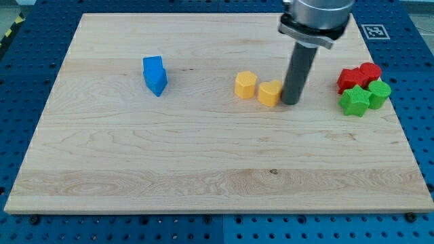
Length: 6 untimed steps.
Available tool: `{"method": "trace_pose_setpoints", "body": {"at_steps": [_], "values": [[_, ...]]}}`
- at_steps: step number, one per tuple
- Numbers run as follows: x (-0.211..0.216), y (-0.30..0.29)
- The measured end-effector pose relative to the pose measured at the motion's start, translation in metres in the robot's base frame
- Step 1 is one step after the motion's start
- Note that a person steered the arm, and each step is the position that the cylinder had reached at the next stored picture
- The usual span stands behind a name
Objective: Slide hexagon to the left of the heart
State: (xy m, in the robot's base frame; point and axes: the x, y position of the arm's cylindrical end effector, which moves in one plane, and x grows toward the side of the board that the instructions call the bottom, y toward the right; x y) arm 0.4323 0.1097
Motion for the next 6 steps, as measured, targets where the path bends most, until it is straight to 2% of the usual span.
{"method": "trace_pose_setpoints", "body": {"at_steps": [2,3,4,6], "values": [[-0.014,-0.067],[-0.034,-0.06],[-0.072,-0.054],[-0.081,-0.098]]}}
